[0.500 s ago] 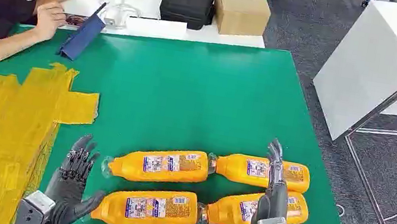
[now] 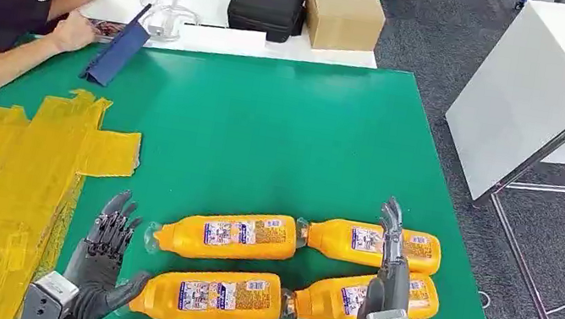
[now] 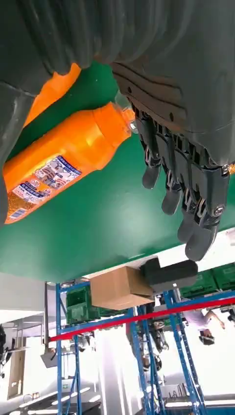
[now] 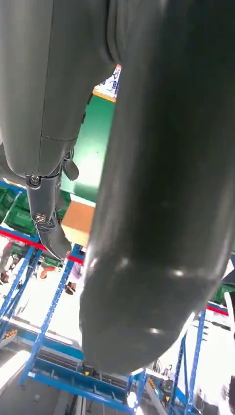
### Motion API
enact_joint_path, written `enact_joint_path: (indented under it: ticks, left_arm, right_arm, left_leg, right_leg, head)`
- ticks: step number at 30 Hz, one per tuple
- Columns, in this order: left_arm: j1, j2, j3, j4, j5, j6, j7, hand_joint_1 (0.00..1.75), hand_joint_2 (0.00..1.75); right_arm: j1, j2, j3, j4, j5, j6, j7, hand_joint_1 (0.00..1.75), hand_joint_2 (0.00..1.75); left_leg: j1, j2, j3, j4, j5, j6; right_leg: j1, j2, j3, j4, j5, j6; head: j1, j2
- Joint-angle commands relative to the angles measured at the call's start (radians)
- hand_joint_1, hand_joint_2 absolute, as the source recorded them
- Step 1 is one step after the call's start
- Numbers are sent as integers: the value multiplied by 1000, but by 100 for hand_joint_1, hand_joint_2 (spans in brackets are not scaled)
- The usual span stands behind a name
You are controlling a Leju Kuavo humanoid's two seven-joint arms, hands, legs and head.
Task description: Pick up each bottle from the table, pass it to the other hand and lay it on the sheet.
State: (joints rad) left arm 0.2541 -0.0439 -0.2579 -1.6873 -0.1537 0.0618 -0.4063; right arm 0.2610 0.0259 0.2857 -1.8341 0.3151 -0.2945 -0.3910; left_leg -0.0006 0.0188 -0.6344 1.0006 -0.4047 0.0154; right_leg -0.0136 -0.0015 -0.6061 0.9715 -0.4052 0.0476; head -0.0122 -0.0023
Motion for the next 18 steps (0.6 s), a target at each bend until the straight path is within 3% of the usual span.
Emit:
enact_joint_path:
  ticks: [1, 5, 6, 7, 8, 9, 11, 17, 18]
  left_arm:
    - [-59, -47, 47, 26, -71, 250, -239, 0, 175]
    - [-59, -47, 47, 26, -71, 250, -239, 5, 175]
    - [-59, -47, 47, 26, -71, 250, -239, 87, 175]
    - [-59, -47, 47, 26, -71, 250, -239, 168, 175]
    - [-59, -47, 47, 26, -71, 250, -239, 175, 175]
    - [-108, -44, 45, 29, -68, 254, -206, 175, 175]
    - [-108, -44, 45, 29, -68, 254, -206, 175, 175]
    - [-132, -41, 42, 32, -69, 253, -185, 175, 175]
    - [-132, -41, 42, 32, -69, 253, -185, 175, 175]
  right_arm:
    - [-80, 63, 21, 62, -129, 53, -219, 0, 175]
    - [-80, 63, 21, 62, -129, 53, -219, 0, 175]
    - [-80, 63, 21, 62, -129, 53, -219, 16, 175]
    - [-80, 63, 21, 62, -129, 53, -219, 96, 175]
    - [-80, 63, 21, 62, -129, 53, -219, 140, 175]
    - [-130, 96, 51, 99, -97, 22, -206, 141, 175]
    - [-130, 96, 51, 99, -97, 22, -206, 140, 175]
    - [-156, 110, 67, 121, -83, 7, -195, 162, 175]
    - [-156, 110, 67, 121, -83, 7, -195, 173, 175]
  left_leg:
    - [1, -1, 5, -1, -2, -1]
    - [1, -2, 7, -1, -3, -1]
    - [1, -1, 4, -1, -1, -1]
    - [0, -1, 2, -1, 0, -1]
    - [1, -1, 5, -1, -2, -1]
    - [1, -1, 4, -1, -1, -1]
    - [0, -1, 4, -1, -1, -1]
    - [1, -1, 4, -1, -1, -1]
    - [1, -2, 6, -1, -2, -1]
  right_leg:
    - [0, 0, 5, -1, -2, -2]
    - [1, 0, 6, -1, -2, -2]
    - [0, 0, 4, -1, -1, -1]
    - [0, 0, 2, -1, 0, -1]
    - [0, 0, 5, -1, -2, -2]
    - [0, 0, 4, -1, -1, -1]
    - [0, 0, 4, -1, -1, -1]
    - [1, 0, 4, -1, -1, -1]
    - [1, 0, 6, -1, -2, -2]
  head:
    - [0, 0]
    - [0, 0]
    - [0, 0]
    - [0, 0]
    - [0, 0]
    - [0, 0]
    - [0, 0]
    - [0, 0]
    - [0, 0]
